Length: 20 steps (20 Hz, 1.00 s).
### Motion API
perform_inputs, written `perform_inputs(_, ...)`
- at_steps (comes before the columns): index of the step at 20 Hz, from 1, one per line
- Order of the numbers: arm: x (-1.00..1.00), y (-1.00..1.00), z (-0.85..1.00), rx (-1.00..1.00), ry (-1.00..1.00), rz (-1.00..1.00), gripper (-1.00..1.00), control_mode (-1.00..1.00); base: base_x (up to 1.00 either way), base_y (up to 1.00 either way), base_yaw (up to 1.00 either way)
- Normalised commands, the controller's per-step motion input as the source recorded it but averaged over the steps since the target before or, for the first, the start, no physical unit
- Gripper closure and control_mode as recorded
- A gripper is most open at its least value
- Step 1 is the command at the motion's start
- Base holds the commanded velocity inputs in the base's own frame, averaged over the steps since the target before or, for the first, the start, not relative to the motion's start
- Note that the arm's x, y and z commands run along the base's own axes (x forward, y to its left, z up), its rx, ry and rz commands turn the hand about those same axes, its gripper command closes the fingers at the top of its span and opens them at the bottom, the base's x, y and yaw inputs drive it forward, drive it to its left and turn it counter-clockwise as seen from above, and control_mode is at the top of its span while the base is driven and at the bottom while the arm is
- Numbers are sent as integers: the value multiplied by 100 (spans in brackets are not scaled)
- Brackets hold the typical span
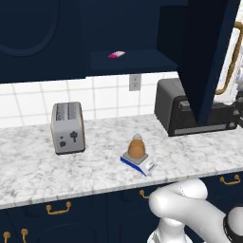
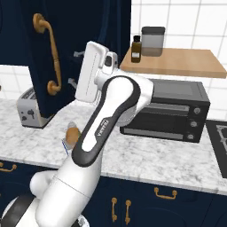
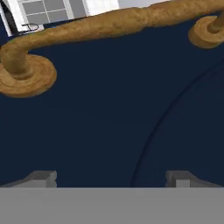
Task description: Pick the honey bottle and place it on the digital scale for weighing, and close the cabinet.
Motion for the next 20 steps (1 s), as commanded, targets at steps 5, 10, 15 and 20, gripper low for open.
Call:
perform_inputs(5, 100, 100, -5, 0, 0, -2, -100, -100, 0, 0, 0)
perform_inputs(10, 100, 100, -9, 0, 0, -12, -100, -100, 0, 0, 0)
perform_inputs(15, 100, 80, 2, -8, 7, -21, -100, -100, 0, 0, 0)
perform_inputs(20, 99, 28, 0, -8, 13, -19, -100, -100, 0, 0, 0)
